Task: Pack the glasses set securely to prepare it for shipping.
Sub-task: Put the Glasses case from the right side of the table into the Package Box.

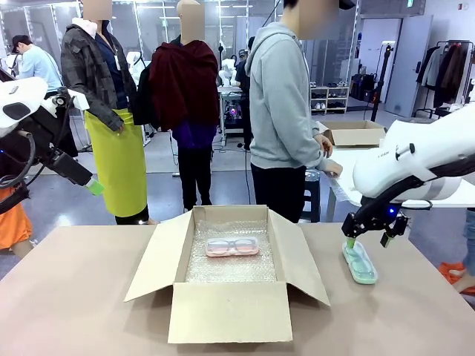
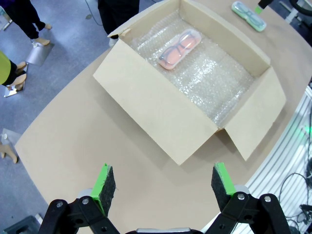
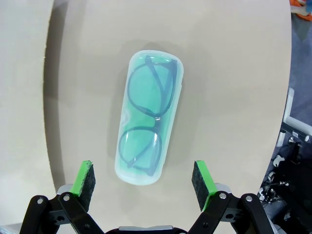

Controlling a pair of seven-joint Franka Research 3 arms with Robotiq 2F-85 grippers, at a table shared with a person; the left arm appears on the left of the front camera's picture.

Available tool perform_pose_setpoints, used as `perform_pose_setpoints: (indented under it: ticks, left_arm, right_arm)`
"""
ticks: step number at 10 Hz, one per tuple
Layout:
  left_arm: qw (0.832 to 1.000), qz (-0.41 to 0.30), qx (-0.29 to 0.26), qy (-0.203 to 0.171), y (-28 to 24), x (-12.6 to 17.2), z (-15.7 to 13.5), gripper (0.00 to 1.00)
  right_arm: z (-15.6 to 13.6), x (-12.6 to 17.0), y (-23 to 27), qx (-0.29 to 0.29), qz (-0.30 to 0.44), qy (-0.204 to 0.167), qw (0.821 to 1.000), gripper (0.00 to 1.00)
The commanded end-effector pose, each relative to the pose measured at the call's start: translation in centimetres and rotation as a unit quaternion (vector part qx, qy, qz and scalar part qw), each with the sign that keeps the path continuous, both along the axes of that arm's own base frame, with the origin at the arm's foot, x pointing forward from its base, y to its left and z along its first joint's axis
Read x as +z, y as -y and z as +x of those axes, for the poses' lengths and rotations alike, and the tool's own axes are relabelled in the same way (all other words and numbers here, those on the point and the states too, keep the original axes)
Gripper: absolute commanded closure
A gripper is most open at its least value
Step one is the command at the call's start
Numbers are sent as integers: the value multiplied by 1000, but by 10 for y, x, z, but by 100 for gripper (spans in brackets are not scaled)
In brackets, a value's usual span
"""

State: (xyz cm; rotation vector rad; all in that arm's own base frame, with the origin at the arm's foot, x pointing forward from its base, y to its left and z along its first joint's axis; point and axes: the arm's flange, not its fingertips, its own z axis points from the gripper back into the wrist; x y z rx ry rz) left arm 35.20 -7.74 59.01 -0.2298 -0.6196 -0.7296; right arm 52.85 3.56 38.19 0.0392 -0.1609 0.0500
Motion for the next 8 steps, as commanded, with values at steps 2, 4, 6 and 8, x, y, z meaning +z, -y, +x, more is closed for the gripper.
perform_pose_setpoints:
  ticks: [2,4,6,8]
  left_arm:
    - [1000,-3,-5,3,-2,3,0,0]
    - [1000,-3,-5,3,-2,3,0,0]
    - [1000,-3,-5,3,-2,3,0,0]
    - [1000,-3,-5,3,-2,3,0,0]
  right_arm:
    - [7,-24,-10,-34,-27,6,999,0]
    - [12,-30,-8,-42,-17,14,999,0]
    - [14,-40,-10,-42,-21,8,999,0]
    - [17,-48,-10,-45,-22,6,999,0]
